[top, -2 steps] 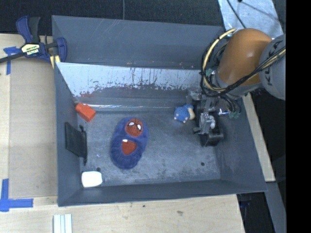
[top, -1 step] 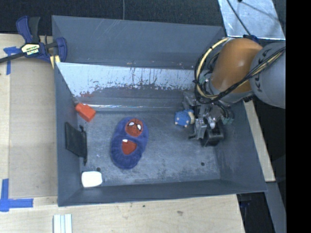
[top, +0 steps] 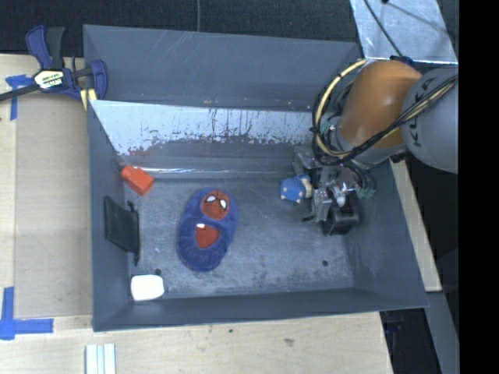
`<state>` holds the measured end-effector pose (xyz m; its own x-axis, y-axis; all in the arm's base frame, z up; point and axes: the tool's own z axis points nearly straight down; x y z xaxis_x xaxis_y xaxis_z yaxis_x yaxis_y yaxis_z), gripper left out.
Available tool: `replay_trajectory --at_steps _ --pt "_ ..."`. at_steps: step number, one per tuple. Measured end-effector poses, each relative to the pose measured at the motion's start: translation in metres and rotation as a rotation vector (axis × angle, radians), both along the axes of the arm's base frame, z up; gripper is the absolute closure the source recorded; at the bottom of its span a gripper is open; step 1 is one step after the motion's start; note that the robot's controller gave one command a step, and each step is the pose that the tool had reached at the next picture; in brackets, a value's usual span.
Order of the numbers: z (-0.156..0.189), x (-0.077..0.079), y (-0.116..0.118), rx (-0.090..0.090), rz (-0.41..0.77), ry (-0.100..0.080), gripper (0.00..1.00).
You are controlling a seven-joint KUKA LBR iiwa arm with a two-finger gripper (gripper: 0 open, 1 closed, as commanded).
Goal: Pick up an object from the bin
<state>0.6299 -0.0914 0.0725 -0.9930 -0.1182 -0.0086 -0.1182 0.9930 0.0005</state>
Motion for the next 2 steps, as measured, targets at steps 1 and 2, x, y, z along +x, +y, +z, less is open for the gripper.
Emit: replay_trajectory --at_steps 1,2 --pt "0.002 0.003 0.001 0.001 0.000 -0.009 1.00" --pt "0.093 0.006 0.000 -0.003 -0.001 -0.005 1.00"
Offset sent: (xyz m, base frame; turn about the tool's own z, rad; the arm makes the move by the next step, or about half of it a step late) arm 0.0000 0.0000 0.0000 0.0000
